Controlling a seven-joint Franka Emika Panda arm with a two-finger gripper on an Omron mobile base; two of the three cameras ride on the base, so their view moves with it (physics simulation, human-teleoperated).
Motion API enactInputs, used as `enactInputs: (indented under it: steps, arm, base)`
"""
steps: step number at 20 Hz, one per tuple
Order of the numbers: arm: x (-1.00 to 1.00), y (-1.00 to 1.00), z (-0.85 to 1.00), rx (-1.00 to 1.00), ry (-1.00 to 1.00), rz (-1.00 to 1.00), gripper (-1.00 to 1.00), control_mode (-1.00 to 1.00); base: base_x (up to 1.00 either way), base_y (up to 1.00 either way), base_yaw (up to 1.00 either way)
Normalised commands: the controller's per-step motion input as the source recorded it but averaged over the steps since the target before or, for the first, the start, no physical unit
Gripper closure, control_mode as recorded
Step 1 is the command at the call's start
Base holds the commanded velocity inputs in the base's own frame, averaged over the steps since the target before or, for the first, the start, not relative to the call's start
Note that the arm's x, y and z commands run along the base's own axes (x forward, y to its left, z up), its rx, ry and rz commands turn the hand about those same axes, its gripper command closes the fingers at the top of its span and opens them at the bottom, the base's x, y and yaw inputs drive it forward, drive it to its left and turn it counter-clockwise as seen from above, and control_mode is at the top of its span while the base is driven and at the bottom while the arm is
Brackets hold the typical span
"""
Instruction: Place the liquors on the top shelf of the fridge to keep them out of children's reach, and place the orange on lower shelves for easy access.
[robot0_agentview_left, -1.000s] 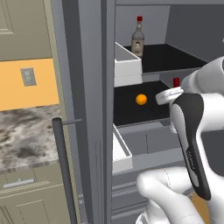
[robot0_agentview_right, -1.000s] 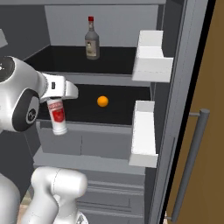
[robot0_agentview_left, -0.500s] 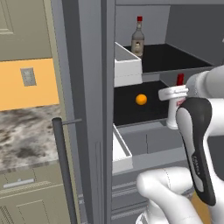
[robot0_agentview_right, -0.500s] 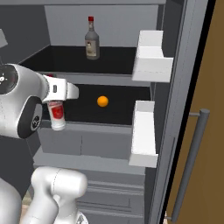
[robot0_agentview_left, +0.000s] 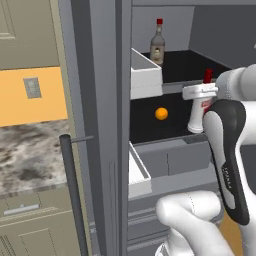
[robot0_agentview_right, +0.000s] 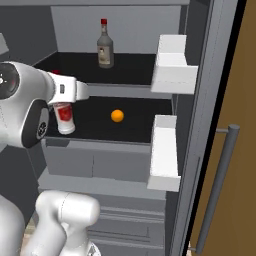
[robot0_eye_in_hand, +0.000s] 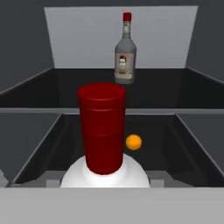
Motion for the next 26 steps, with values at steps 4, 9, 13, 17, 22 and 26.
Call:
enactInputs:
  steps: [4, 9, 13, 17, 22, 26]
  arm:
    - [0.01, 0.06, 0.57, 0.0, 0.0, 0.02, 1.0, -1.0]
    - [0.08, 0.14, 0.32, 0.02, -0.07, 0.05, 1.0, -1.0]
    - [0.17, 0.18, 0.25, 0.05, -0.12, 0.06, 1.0, -1.0]
    - [0.23, 0.16, 0.28, 0.04, -0.1, 0.05, 1.0, -1.0]
    - [0.29, 0.15, 0.14, 0.01, -0.05, 0.05, 1.0, -1.0]
    - [0.4, 0.13, 0.0, 0.0, 0.0, 0.04, 1.0, -1.0]
  base:
    - [0.0, 0.0, 0.0]
    - [0.0, 0.0, 0.0]
    - [0.0, 0.0, 0.0]
    - [0.0, 0.0, 0.0]
    - [0.0, 0.0, 0.0]
    - [0.0, 0.0, 0.0]
